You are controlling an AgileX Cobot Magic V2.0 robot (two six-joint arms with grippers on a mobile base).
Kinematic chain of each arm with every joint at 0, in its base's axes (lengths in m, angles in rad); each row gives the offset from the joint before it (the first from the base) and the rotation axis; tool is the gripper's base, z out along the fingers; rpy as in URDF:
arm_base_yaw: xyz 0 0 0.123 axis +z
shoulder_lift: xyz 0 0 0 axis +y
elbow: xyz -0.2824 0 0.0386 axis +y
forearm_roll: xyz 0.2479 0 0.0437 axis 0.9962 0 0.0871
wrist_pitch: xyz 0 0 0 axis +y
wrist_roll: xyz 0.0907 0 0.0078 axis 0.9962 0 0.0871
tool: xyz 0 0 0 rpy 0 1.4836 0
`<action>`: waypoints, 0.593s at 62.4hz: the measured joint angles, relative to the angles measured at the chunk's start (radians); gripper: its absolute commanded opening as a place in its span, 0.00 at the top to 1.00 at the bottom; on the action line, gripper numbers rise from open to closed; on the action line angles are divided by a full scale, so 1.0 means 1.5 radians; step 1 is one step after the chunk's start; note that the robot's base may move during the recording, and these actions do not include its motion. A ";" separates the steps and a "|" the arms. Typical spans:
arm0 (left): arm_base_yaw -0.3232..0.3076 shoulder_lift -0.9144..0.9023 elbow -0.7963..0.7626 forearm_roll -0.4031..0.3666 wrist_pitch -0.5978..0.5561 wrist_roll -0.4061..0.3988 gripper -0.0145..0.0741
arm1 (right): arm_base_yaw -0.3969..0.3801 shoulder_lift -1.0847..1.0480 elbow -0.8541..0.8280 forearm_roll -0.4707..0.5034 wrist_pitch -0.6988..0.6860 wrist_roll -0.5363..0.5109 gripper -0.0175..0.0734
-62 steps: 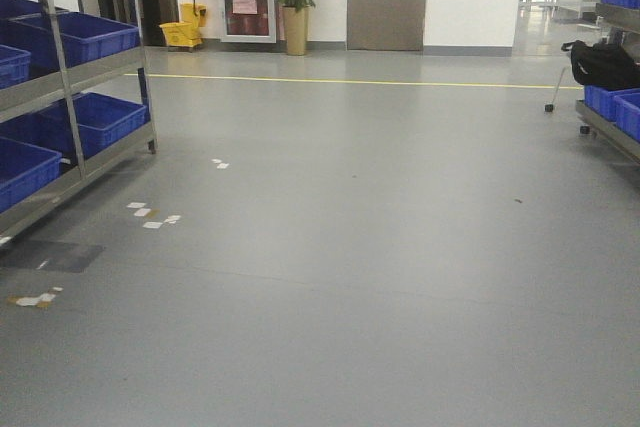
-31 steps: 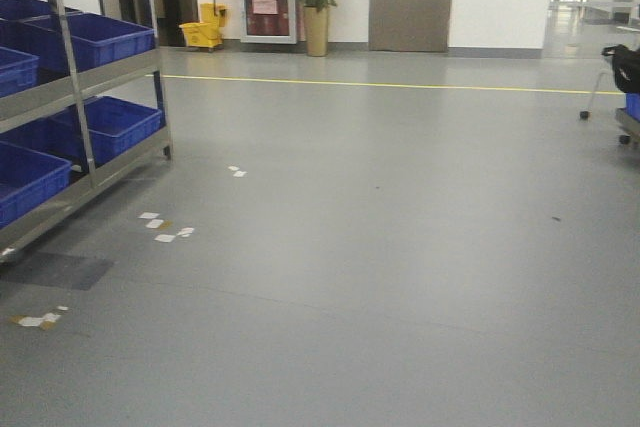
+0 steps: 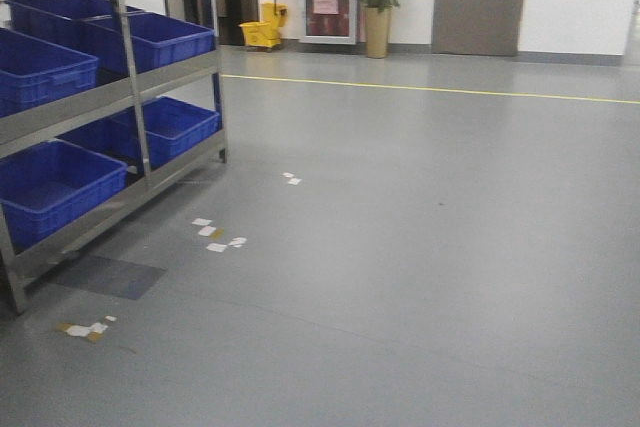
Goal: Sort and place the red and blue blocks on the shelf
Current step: 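Drive across the floor toward the second rack of blue bins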
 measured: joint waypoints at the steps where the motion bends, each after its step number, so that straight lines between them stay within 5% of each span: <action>1: 0.000 0.000 0.000 0.000 0.000 0.000 0.70 | 0.000 0.000 0.000 0.000 0.000 0.000 0.75; 37: 0.000 0.000 0.000 0.000 0.000 0.000 0.70 | 0.000 0.000 0.000 0.000 0.000 0.000 0.75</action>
